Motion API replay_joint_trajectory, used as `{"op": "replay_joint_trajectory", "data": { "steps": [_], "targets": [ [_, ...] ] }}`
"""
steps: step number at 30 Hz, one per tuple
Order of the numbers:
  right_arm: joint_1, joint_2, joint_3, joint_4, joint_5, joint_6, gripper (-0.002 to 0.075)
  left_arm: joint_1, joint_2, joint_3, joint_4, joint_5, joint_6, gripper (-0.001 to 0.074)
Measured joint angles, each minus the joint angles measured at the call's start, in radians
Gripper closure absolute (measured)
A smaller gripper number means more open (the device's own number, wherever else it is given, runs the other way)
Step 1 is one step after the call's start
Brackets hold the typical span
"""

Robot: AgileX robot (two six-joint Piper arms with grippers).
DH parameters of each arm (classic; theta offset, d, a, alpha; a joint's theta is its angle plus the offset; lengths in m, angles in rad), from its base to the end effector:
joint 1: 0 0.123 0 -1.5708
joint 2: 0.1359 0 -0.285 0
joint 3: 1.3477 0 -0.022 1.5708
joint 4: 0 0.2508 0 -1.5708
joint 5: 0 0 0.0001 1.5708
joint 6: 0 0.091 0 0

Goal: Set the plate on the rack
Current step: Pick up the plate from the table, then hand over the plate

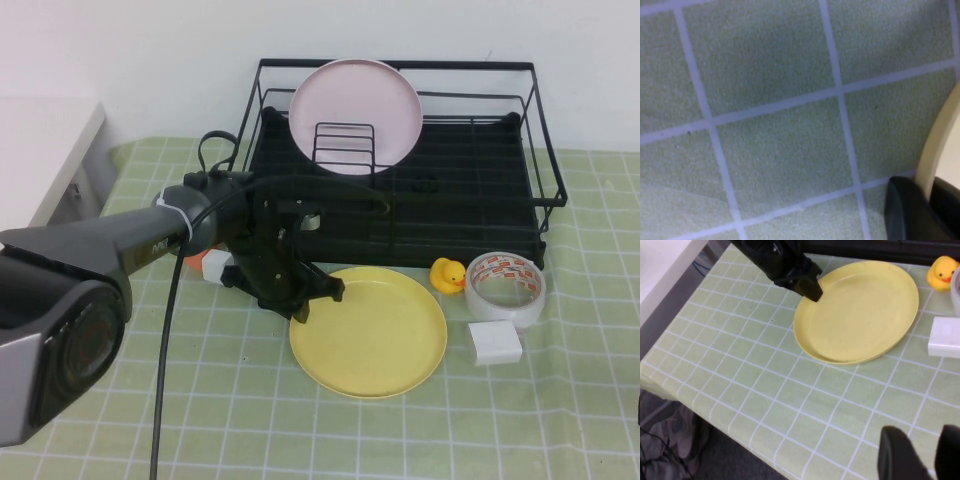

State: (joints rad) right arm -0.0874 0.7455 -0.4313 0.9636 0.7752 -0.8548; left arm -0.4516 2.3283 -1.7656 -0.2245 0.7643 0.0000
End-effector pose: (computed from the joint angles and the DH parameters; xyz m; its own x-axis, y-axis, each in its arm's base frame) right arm 0.1272 0.0414 0.2578 -0.6487 0.0112 -0.7609 -0.3893 0.8543 0.3445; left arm 0.4305 -0.2244 0.1217 -0.9136 0.2645 -0.3089 0.3338 0.9216 -0.1979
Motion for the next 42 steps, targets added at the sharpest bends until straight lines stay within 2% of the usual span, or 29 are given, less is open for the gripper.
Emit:
{"op": "replay_joint_trajectory", "data": {
  "steps": [3, 7, 12, 17, 23, 27, 32, 35, 42],
  "targets": [
    [0.0, 0.0, 0.0, 0.0, 0.0, 0.0, 0.0549, 0.004, 0.0, -0.001, -0.047, 0.011, 0.03, 0.072],
    [0.0, 0.0, 0.0, -0.006, 0.0, 0.0, 0.055, 0.04, 0.006, -0.001, -0.227, 0.062, 0.154, 0.0731],
    [0.0, 0.0, 0.0, -0.007, 0.0, 0.0, 0.055, 0.146, 0.019, -0.001, -0.468, 0.102, 0.305, 0.0731],
    [0.0, 0.0, 0.0, -0.007, -0.007, 0.0, 0.055, 0.224, 0.019, -0.001, -0.539, 0.143, 0.423, 0.0731],
    [0.0, 0.0, 0.0, -0.007, -0.059, 0.0, 0.0541, 0.241, 0.012, -0.001, -0.622, 0.222, 0.56, 0.0731],
    [0.0, 0.035, -0.021, -0.002, -0.064, 0.0, 0.0452, 0.241, -0.049, 0.001, -0.652, 0.271, 0.639, 0.0731],
    [0.0, 0.2, -0.159, 0.038, -0.002, -0.013, 0.027, 0.239, -0.196, 0.06, -0.67, 0.26, 0.725, 0.0731],
    [0.0, 0.328, -0.266, 0.094, 0.042, -0.093, 0.0238, 0.224, -0.315, 0.15, -0.687, 0.205, 0.799, 0.0731],
    [0.002, 0.585, -0.497, 0.308, 0.135, -0.399, 0.0225, 0.161, -0.568, 0.431, -0.801, -0.021, 0.961, 0.0731]
  ]
}}
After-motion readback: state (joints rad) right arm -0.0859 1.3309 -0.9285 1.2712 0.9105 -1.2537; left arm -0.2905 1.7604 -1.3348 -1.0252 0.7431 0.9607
